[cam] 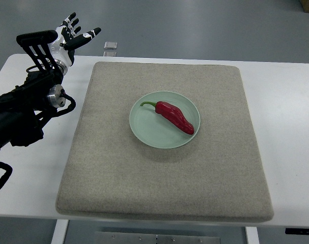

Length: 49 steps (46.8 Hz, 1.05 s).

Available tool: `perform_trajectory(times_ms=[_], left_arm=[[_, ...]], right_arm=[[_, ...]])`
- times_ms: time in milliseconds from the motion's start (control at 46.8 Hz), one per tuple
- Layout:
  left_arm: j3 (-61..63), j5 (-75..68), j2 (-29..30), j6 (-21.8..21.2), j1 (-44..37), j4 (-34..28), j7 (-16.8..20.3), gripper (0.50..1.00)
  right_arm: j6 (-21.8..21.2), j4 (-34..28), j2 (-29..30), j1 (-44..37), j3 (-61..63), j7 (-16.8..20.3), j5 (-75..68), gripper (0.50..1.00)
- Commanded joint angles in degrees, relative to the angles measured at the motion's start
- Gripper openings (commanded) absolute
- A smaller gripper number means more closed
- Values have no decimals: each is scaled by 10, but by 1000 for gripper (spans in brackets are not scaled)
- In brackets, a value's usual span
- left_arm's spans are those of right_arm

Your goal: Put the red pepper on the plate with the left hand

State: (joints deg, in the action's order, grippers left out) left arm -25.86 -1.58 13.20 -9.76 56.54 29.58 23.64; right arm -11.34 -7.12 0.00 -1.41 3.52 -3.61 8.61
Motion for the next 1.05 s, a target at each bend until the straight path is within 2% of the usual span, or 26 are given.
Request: perform_trajectory(times_ms=[0, 535, 749, 1027], left_arm=[[-18, 3, 0, 19, -9, -3, -4, 994], [-150, 23, 2, 97, -56, -4, -7, 994], [-152, 44, 1, 114, -64, -1, -7, 994], [-152, 45, 1, 116, -65, -1, -7, 994]], right_arm=[[0, 0, 0, 0, 0, 0, 0, 932], [0, 0, 0, 0, 0, 0, 0, 932], [-1, -1, 0, -3, 1, 0, 0, 932], [-1, -1, 0, -4, 1, 0, 0, 932]])
